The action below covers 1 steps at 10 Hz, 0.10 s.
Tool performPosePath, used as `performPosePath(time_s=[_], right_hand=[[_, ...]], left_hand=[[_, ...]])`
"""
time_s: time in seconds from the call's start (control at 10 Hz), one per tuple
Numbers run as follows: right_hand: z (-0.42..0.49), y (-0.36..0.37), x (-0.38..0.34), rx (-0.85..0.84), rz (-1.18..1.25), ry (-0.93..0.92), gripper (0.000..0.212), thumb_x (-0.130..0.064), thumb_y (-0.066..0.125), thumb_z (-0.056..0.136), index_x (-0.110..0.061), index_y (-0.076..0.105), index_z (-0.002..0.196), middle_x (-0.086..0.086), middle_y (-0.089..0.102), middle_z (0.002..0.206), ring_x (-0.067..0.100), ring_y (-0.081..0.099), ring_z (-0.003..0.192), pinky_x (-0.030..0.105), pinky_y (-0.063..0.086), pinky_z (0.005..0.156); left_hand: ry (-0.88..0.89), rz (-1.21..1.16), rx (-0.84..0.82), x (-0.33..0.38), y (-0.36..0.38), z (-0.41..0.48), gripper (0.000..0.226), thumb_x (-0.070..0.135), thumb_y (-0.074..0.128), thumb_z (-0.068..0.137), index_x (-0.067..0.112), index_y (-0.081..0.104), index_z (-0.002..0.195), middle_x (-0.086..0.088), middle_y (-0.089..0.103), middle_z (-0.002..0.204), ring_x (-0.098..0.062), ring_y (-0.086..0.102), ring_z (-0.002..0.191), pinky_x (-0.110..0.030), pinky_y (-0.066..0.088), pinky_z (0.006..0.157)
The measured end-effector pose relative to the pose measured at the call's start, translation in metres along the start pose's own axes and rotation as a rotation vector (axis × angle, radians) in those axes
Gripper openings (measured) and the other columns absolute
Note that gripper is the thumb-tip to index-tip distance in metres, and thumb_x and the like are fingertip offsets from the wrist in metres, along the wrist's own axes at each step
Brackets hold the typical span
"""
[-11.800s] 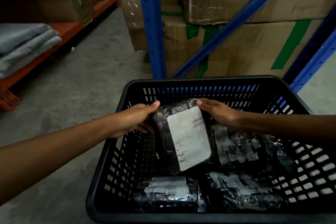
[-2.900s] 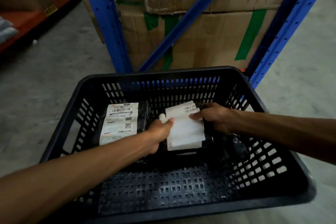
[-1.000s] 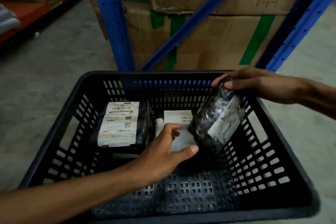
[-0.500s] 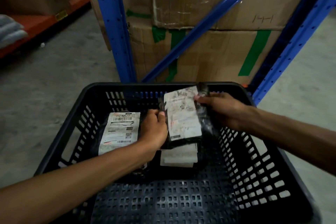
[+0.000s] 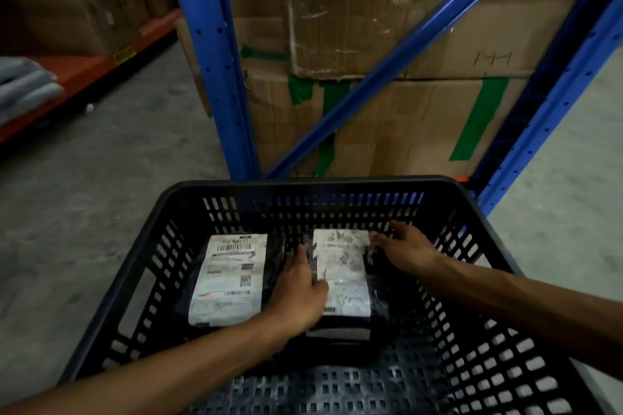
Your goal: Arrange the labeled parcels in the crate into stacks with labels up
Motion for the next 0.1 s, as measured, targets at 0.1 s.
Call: performPosePath(time_s=[0.1], right_hand=[[-0.0216, -0.0496, -0.0644, 0.147, 0.09, -0.318, 0.051, -0.051, 0.064, 0.087, -0.03, 0.059, 0.133, -0.018, 0.071, 0.124, 0.003, 0.066, 0.115, 0.026, 0.051, 0.096]], left_hand=[[0.207, 0.138, 0.002, 0.0233, 0.0044, -0.0361, 0.094, 0.044, 0.048, 0.091, 0.029, -0.018, 0.156, 0.015, -0.018, 0.165, -0.012, -0.003, 0.156, -0.024, 0.006, 0.122]])
Point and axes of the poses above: each hand's wrist, its own z-axis towards the middle knuckle, its own y-axis out of the palm, x = y × z, the point moved 7 cm from there along z, towards the middle knuckle
